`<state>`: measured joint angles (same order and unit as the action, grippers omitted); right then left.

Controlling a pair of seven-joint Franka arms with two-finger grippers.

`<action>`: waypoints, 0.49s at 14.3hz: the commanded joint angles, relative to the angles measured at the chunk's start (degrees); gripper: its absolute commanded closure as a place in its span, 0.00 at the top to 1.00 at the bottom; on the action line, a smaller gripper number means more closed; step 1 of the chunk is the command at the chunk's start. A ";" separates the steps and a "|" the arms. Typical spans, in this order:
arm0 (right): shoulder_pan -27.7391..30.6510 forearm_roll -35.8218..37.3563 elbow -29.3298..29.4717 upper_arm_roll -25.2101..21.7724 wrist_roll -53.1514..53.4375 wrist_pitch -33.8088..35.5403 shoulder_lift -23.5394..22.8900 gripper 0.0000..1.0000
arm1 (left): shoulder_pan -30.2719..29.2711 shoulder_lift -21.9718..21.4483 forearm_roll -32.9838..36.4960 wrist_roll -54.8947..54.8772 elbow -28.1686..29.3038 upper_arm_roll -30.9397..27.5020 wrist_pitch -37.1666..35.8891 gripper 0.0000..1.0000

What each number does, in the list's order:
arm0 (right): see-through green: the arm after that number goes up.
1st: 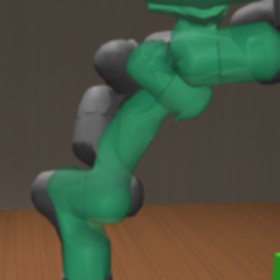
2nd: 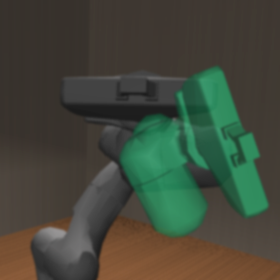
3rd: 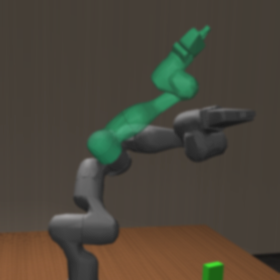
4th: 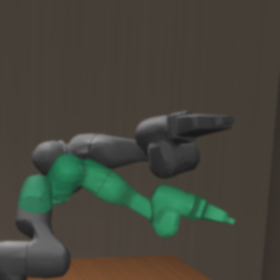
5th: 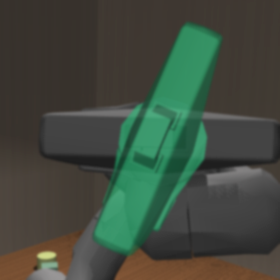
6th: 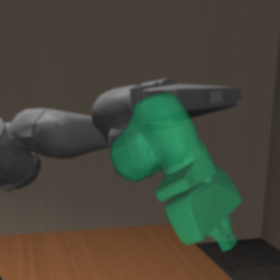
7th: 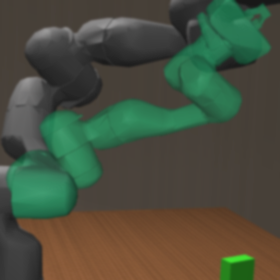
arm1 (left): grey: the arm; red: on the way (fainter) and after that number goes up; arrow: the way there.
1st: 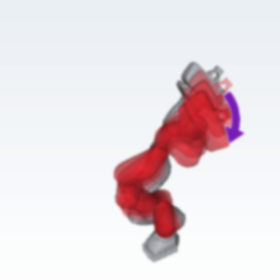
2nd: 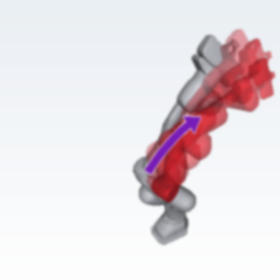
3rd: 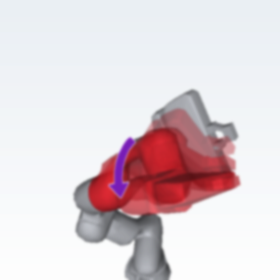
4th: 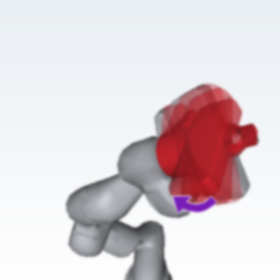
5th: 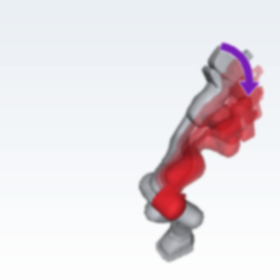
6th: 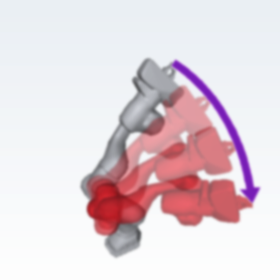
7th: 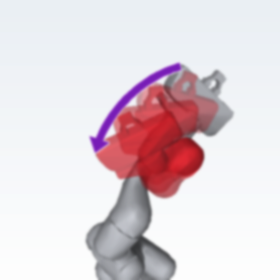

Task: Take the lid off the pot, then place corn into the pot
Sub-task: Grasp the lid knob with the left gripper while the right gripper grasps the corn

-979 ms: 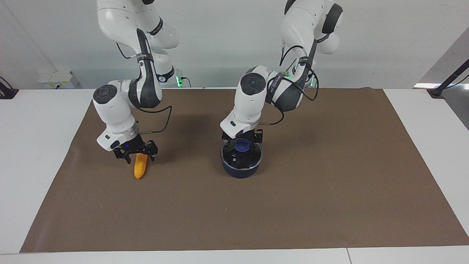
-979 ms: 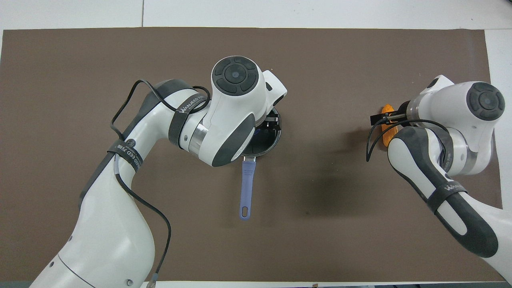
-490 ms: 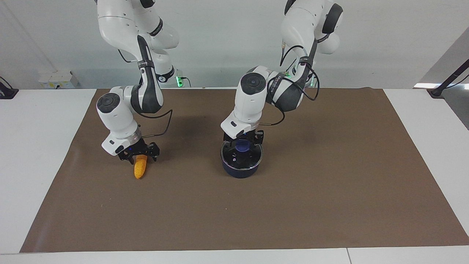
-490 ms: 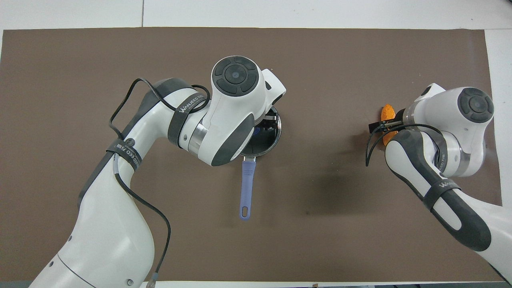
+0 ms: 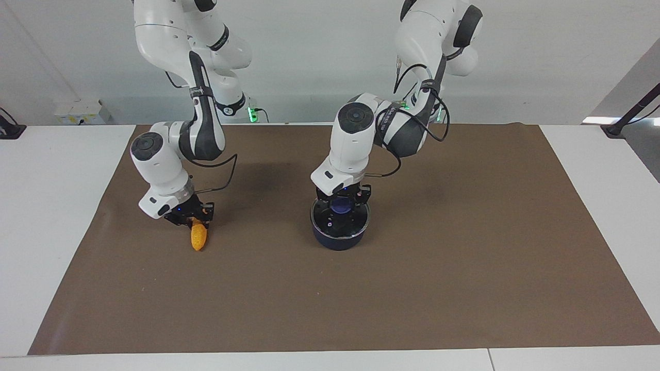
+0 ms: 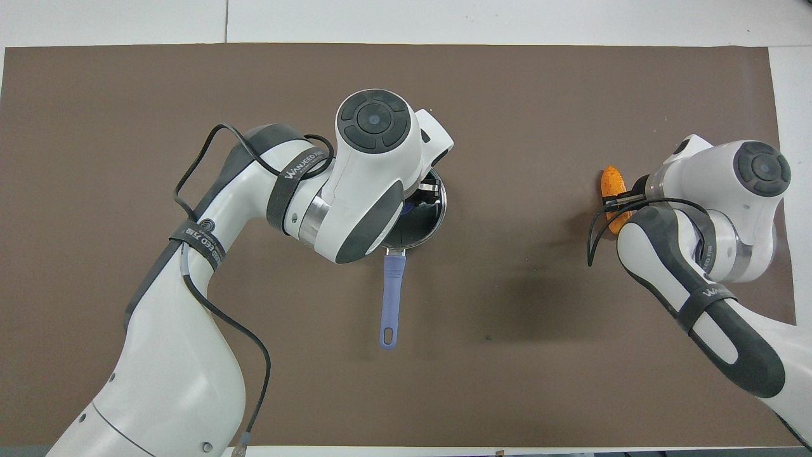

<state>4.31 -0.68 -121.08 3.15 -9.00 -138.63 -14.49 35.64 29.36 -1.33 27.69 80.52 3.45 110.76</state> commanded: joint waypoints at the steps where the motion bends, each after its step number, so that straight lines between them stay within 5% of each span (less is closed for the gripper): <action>1: 0.00 -0.81 -0.39 0.45 -1.03 -0.68 0.52 0.00 | 0.75 0.35 0.98 0.87 -0.19 -0.73 0.95 0.19; 3: -0.17 -0.81 1.28 0.54 -1.02 1.16 0.95 0.00 | 0.66 0.35 0.98 0.87 -0.19 -0.73 0.78 0.00; 7: -1.40 -0.90 5.32 1.50 -0.50 9.77 5.08 0.00 | -0.04 -0.44 0.71 0.61 -0.63 -0.73 -0.19 0.00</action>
<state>3.24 -0.70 -117.11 4.14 -9.00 -133.18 -12.53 35.62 29.37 -1.33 27.70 80.47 3.37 110.77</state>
